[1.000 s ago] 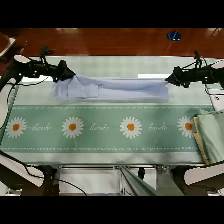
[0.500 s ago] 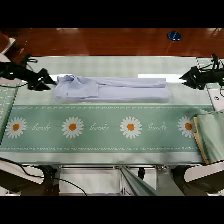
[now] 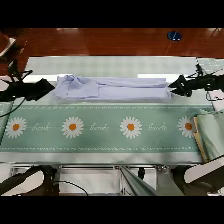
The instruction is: Fold the shirts.
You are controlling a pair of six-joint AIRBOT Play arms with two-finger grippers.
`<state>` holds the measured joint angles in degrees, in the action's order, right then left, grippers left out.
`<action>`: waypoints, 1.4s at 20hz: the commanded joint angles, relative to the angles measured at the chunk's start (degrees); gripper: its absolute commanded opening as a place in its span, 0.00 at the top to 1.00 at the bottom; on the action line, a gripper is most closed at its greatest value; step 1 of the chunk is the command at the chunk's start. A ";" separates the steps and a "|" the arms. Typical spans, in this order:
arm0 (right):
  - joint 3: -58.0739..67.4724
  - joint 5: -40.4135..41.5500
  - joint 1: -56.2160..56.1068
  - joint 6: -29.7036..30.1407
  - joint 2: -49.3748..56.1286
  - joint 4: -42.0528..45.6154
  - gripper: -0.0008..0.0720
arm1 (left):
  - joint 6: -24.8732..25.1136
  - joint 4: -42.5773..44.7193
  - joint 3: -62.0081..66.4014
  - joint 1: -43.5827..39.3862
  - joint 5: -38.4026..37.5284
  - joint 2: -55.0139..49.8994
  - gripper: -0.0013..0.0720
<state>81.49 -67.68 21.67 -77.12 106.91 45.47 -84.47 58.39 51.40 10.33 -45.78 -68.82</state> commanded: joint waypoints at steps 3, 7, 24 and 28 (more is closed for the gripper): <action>0.74 0.26 -6.69 1.05 2.25 -1.92 0.73 | 1.27 -0.61 -3.06 -11.41 6.78 1.66 0.29; 4.81 -5.40 -5.86 3.41 -2.43 -1.40 0.96 | 1.27 -0.61 0.76 -18.08 7.17 -0.09 0.85; -24.06 -7.28 -3.32 0.24 -65.16 9.46 0.96 | -9.03 -0.76 55.28 -57.64 -5.14 -48.68 0.96; -24.06 -7.96 -3.32 0.79 -65.66 7.50 0.96 | -9.51 -7.02 60.54 -63.49 -6.99 -54.07 0.96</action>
<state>57.91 -75.26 18.31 -76.49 42.92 54.33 -93.03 55.51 106.74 -48.82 -49.65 -118.02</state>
